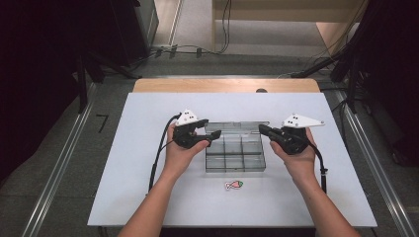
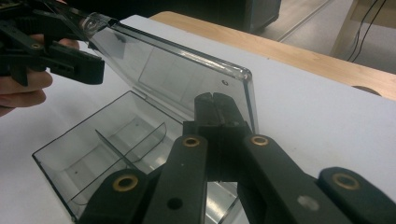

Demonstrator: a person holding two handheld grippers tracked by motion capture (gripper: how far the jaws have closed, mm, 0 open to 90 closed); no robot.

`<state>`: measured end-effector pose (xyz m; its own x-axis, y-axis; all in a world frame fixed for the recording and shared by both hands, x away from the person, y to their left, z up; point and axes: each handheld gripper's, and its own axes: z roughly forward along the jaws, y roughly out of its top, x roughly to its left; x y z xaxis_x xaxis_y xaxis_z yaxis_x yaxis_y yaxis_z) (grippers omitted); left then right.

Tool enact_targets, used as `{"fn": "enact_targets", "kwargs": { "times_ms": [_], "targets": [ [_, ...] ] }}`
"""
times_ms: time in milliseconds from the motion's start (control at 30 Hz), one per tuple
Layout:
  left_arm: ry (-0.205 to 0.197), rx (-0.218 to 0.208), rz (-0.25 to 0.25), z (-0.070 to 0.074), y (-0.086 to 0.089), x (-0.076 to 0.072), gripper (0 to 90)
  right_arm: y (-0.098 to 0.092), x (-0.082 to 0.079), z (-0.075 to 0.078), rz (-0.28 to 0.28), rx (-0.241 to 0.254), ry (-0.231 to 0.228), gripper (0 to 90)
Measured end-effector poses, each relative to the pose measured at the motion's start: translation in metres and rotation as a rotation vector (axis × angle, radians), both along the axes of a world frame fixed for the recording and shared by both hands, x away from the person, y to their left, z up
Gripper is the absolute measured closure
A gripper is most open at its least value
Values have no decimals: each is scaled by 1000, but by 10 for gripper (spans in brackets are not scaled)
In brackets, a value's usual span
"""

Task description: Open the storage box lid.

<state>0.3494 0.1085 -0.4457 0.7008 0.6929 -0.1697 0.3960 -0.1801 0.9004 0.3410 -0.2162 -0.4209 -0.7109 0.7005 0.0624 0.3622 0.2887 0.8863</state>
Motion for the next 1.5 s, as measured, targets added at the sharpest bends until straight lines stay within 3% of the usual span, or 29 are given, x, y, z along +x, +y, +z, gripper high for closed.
{"fn": "enact_targets", "kwargs": {
  "times_ms": [200, 400, 533, 633, 700, 767, 833, 1000, 1133, 1267, 1500],
  "targets": [
    [13, -4, 5, 2, -1, 5, 513, -3, 5, -2, -5, 3, 7, 883],
    [20, -19, 3, 3, 0, 11, 555, -16, 6, -8, 8, 3, 4, 876],
    [32, -46, -9, 1, 4, 15, 573, -28, 7, -12, 19, 40, -8, 762],
    [45, -74, -10, -1, 8, 19, 584, -31, 13, -13, -5, 75, -20, 563],
    [56, -96, -7, -2, 9, 21, 594, -29, 20, -14, -19, 83, -3, 415],
    [62, -109, -5, -3, 11, 23, 600, -27, 27, -16, -34, 100, 10, 335],
    [68, -120, -3, -4, 12, 25, 606, -24, 34, -18, -19, 124, 29, 335],
    [75, -131, -1, -5, 14, 29, 621, -12, 45, -23, 14, 112, 38, 445],
    [87, -146, 3, -8, 16, 32, 639, -6, 53, -27, -7, 126, 53, 534],
    [102, -130, 15, -12, 16, 35, 650, -6, 56, -32, -6, 143, 52, 625],
    [117, -147, 18, -17, 17, 40, 673, -5, 59, -36, -3, 128, 51, 684]
  ]
}}
